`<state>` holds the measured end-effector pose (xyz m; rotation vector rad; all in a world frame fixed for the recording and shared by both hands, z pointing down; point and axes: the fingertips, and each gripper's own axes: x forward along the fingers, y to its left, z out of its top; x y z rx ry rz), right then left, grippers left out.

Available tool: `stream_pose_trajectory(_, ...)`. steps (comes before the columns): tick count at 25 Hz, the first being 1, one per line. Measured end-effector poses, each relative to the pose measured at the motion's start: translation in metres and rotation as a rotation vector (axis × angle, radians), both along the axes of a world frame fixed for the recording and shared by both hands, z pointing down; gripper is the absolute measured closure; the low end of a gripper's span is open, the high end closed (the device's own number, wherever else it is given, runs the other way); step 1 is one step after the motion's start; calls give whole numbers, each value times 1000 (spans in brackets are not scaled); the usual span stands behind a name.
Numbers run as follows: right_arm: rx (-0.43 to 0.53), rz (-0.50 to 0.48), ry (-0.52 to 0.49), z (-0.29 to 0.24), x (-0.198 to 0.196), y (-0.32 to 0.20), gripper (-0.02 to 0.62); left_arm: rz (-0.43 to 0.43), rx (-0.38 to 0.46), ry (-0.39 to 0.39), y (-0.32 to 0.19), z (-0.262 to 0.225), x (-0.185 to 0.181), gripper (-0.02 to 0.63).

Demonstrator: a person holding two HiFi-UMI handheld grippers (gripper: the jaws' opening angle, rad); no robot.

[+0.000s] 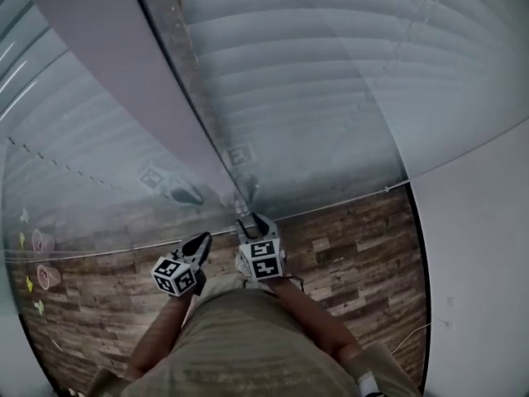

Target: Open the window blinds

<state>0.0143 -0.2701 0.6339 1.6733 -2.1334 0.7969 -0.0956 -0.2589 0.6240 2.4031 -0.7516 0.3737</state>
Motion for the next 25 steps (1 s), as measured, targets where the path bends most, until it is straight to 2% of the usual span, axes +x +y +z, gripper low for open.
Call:
stream_pose_trajectory(4,29,-33,-103,-5,6,-1,430,-83,-3,-18,3,-3,-4,594)
stream_pose_trajectory(8,-25,-23,-264,-4,6,-6,431,-136,-12,-11,2,-5,-9,594)
stream_pose_trajectory(13,-52,35,-409,2,16,-15,469,-139,-23,-16,5,2,-3,594)
stream_pose_trajectory(18,-76,81,-454,14,26,-4,468,-103,-24,-22,14,4,5,594)
stream_pose_trajectory(19,-69,80,-410,13,26,-5,468,-105,-29,-11,13,1,4,594)
stream_pose_trajectory(20,-56,68,-321,12,25,-8,468,-109,-33,4,10,-3,2,594)
stream_pose_trajectory(23,-9,-18,135,5,14,-13,468,-101,-7,32,6,-22,-2,594)
stream_pose_trajectory(25,10,-56,397,6,7,-12,469,-92,4,39,9,-28,-3,594)
